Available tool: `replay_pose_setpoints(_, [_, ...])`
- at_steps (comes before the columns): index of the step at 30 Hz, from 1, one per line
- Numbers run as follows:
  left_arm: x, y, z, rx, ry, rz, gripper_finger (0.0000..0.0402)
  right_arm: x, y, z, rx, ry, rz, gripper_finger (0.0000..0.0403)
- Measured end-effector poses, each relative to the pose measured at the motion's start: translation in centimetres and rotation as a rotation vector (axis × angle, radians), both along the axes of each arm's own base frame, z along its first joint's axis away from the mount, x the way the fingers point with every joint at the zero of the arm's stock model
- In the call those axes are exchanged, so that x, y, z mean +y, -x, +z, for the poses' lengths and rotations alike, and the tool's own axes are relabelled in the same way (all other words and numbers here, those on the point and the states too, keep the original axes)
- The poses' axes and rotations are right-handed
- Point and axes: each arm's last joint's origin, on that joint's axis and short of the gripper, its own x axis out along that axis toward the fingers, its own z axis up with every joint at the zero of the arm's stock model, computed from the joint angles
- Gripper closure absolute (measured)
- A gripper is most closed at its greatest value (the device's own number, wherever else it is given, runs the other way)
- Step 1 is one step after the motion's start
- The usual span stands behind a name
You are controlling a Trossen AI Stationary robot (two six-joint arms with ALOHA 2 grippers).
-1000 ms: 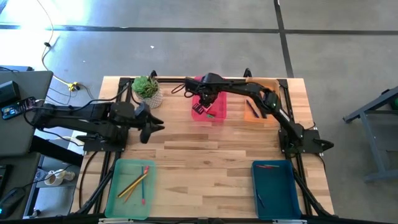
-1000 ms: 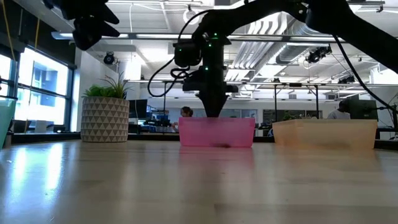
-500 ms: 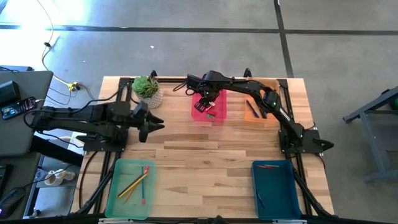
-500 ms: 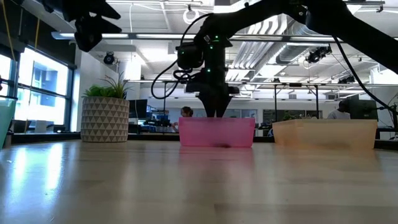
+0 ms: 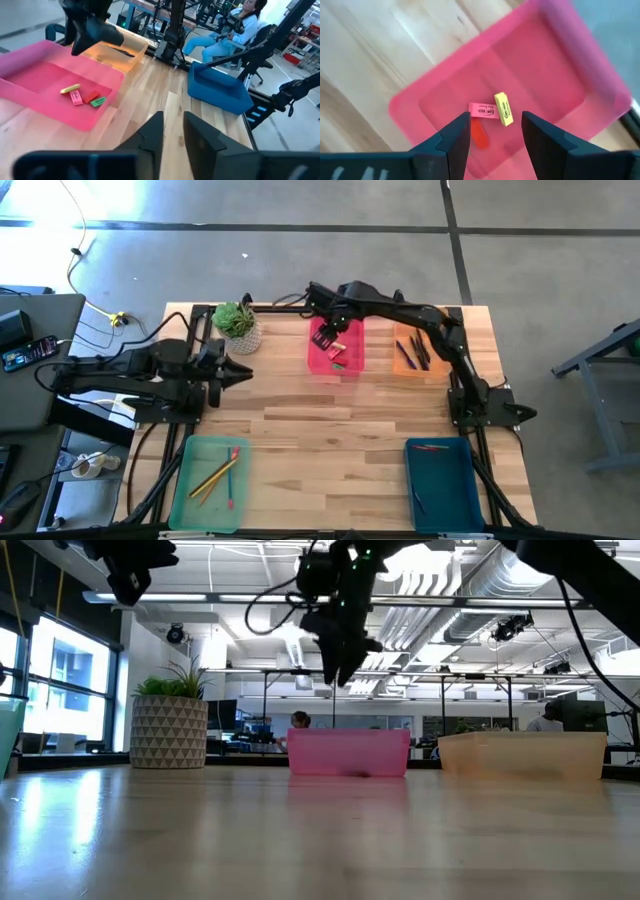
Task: Sort crayons/erasers/pens/pencils in bins
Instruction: Return to Home Position
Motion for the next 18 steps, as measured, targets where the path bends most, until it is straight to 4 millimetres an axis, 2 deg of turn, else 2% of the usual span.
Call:
replay_pose_setpoints(6, [0.0,0.6,0.3,-0.017,-0.062,-0.002,0.0397,0.7,1.4,3.5,-0.082,0.048,0.001,0.0236])
replay_pose_setpoints(13, [-0.1,1.1,0.3,-0.048,-0.133,-0.012,0.04,1.9,2.8,6.7,-0.163,0.086,0.006,0.0236])
replay_pose_setpoints(18, [-0.3,1.1,-2.1,-0.133,-0.141,-0.028,0.0401,2.9,3.7,8.5,-0.215,0.091,-0.004,0.0236])
